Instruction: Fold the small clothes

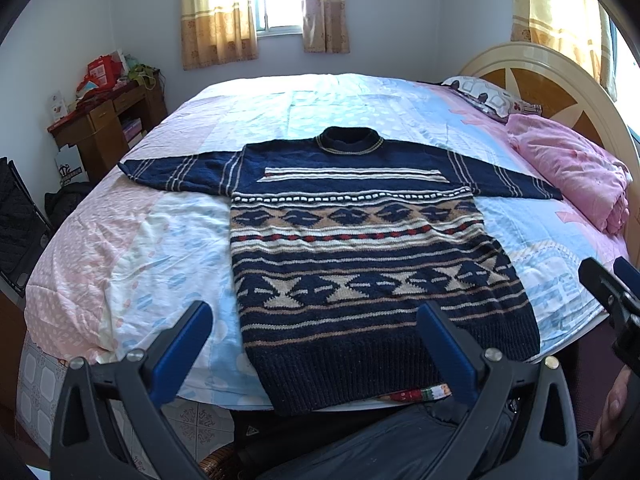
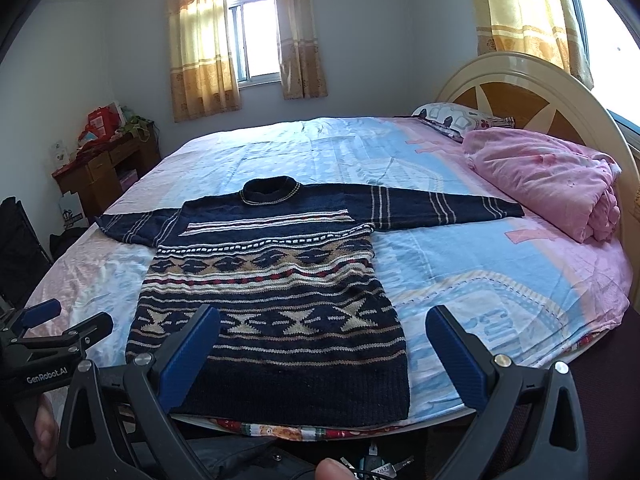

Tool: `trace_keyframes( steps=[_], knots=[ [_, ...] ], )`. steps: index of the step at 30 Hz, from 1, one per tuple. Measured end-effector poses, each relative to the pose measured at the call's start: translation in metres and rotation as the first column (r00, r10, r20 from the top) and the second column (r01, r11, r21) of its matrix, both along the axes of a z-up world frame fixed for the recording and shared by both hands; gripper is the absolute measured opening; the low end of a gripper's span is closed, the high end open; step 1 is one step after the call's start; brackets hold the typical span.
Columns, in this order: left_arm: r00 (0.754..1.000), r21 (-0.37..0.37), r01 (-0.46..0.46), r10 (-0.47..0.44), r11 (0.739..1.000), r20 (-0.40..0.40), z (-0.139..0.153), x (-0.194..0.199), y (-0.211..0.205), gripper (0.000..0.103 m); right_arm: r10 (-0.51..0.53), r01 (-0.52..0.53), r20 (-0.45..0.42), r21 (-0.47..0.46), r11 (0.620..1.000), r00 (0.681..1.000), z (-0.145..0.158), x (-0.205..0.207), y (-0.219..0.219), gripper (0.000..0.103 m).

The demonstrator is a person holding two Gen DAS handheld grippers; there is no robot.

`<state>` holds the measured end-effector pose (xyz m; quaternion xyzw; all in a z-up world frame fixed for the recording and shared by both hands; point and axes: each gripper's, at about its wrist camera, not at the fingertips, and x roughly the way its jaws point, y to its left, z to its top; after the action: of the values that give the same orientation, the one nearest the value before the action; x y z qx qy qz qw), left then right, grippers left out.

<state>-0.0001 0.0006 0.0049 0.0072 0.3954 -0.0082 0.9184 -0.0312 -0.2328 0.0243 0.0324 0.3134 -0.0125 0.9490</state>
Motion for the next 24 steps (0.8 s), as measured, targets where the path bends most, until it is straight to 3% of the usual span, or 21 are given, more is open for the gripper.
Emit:
trace_keyframes(
  steps=[14, 24],
  knots=[
    [1.0, 0.015, 0.002, -0.002, 1.0, 0.017, 0.001, 0.013, 0.0, 0.103, 0.018, -0.018, 0.025, 0.014, 1.0, 1.0, 0.002, 0.009, -0.013, 0.102],
    [0.997, 0.069, 0.025, -0.029, 0.997, 0.068, -0.003, 0.07, 0.01, 0.103, 0.092, -0.09, 0.077, -0.031, 0.995, 0.993, -0.012, 0.055, -0.029, 0.102]
  ],
)
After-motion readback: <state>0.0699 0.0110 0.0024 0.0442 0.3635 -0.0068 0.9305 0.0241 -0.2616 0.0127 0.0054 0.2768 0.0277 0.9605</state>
